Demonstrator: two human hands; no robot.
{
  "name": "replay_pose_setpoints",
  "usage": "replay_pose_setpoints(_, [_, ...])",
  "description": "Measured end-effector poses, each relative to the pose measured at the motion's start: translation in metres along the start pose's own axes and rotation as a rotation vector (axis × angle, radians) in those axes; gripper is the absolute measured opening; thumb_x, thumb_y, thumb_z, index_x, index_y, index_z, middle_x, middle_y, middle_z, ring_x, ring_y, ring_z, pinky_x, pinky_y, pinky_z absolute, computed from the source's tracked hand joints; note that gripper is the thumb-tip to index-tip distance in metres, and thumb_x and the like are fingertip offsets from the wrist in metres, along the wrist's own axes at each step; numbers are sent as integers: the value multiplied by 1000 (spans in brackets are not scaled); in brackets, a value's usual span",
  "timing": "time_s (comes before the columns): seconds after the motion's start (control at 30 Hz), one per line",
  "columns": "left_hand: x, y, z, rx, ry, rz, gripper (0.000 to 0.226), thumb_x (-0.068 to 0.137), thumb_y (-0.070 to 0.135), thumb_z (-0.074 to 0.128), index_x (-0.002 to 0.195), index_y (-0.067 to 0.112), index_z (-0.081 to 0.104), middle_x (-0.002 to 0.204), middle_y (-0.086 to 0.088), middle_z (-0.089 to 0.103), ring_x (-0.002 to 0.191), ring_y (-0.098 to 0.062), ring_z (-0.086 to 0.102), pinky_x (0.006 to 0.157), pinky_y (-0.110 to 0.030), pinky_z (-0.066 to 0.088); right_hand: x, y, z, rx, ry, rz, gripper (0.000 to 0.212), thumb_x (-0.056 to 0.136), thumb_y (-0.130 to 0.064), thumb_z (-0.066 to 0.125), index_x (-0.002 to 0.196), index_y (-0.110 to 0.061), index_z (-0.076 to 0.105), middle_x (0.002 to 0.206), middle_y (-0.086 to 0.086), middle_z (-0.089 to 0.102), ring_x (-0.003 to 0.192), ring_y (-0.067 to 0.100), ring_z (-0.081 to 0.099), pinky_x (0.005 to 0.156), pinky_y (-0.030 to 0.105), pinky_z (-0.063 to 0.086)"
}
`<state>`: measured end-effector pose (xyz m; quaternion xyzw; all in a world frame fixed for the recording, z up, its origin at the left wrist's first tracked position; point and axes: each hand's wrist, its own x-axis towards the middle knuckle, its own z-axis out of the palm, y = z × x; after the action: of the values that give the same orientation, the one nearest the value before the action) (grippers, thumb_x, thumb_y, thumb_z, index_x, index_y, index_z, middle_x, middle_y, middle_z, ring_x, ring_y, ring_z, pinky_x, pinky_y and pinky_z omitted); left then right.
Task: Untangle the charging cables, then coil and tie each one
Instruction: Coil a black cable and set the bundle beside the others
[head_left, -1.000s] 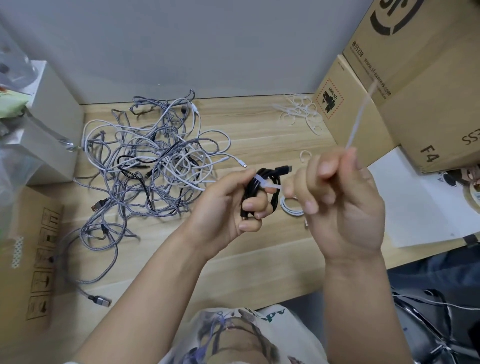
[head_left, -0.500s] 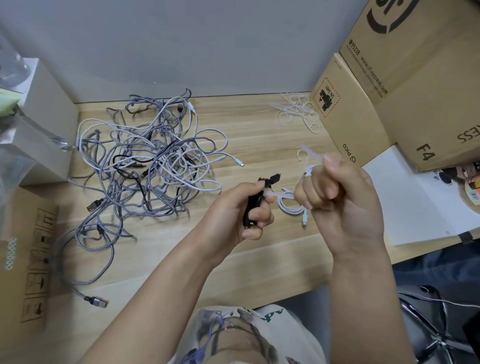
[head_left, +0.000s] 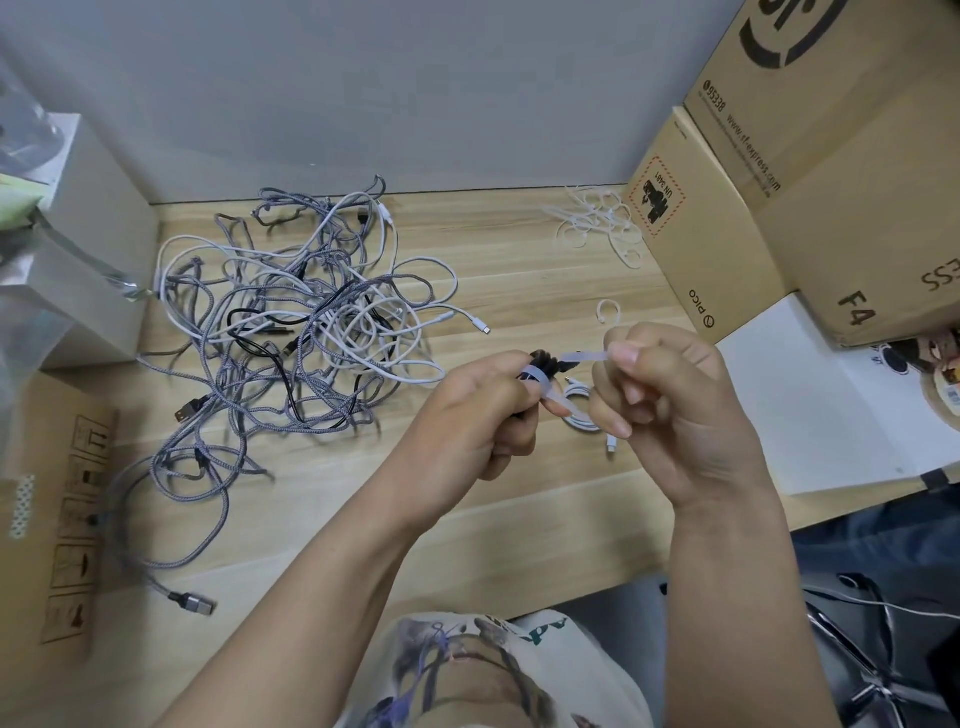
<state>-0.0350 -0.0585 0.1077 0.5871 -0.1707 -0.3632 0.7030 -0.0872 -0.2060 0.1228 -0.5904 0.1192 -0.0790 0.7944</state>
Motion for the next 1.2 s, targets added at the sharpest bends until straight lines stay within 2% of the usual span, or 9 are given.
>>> replay_pose_setpoints(0.2, [-2, 1, -1, -18, -45, 28, 21, 77, 15, 38, 72, 11, 58, 46, 13, 26, 47, -11, 22, 43, -14, 17, 0, -1, -1, -22, -84, 13, 27, 62, -18, 61, 39, -20, 47, 44, -9, 37, 37, 10, 26, 42, 21, 25])
replay_pose_setpoints(0.33, [-3, 3, -3, -18, -73, 36, 21, 76, 14, 37, 67, 14, 56, 46, 13, 26, 47, -11, 22, 43, -15, 17, 0, 0, -2, -13, -109, 21, 28, 63, -17, 61, 40, -20, 47, 45, -9, 36, 36, 11, 26, 46, 55, 27])
replay_pose_setpoints(0.4, [-4, 4, -4, 3, -88, 38, 18, 77, 14, 37, 72, 9, 53, 45, 13, 27, 46, -10, 23, 43, -16, 18, 0, 1, -1, -18, -111, 30, 27, 64, -17, 61, 40, -19, 47, 45, -8, 36, 36, 11, 25, 47, 63, 25])
replay_pose_setpoints(0.63, [-2, 2, -7, 2, -131, 40, 11, 75, 16, 46, 75, 7, 52, 45, 12, 30, 45, -9, 26, 42, -14, 20, 1, -3, 0, -124, -113, 47, 28, 63, -19, 63, 41, -21, 47, 48, -7, 35, 37, 12, 29, 49, 41, 21])
replay_pose_setpoints(0.8, [-3, 4, -7, 66, -141, 44, 6, 70, 12, 55, 73, 11, 51, 48, 12, 36, 44, -4, 31, 40, -14, 23, 3, -4, 2, -192, -97, 74, 35, 73, -6, 56, 43, -17, 43, 50, -1, 30, 40, 11, 29, 43, 20, 27])
replay_pose_setpoints(0.93, [-3, 1, -6, 118, -160, 90, 12, 71, -1, 52, 75, 10, 50, 50, 15, 45, 44, 1, 37, 43, -7, 29, 4, -4, 2, -260, -131, 107, 33, 74, -10, 56, 43, -16, 46, 51, 2, 33, 42, 12, 31, 43, 18, 29])
replay_pose_setpoints(1.03, [-3, 1, -6, 127, -178, 91, 18, 71, -7, 49, 74, 11, 49, 52, 17, 50, 44, 3, 42, 44, -5, 29, 4, -5, 1, -339, -221, 101, 33, 77, -12, 57, 45, -22, 53, 49, -3, 42, 47, 12, 35, 46, 16, 32])
replay_pose_setpoints(1.13, [-2, 0, -7, 126, -163, 69, 20, 70, -7, 48, 71, 13, 47, 50, 15, 48, 44, 1, 38, 42, -8, 28, 4, -7, 3, -405, -282, 80, 35, 79, -13, 57, 46, -25, 56, 50, -8, 52, 48, 10, 39, 49, 15, 34])
replay_pose_setpoints(1.2, [-1, -2, -8, 145, -127, 24, 17, 68, 0, 50, 69, 16, 49, 49, 12, 43, 44, -4, 34, 40, -13, 26, 4, -6, 6, -455, -247, 68, 31, 78, -17, 60, 48, -22, 58, 49, -6, 51, 46, 9, 37, 48, 16, 33])
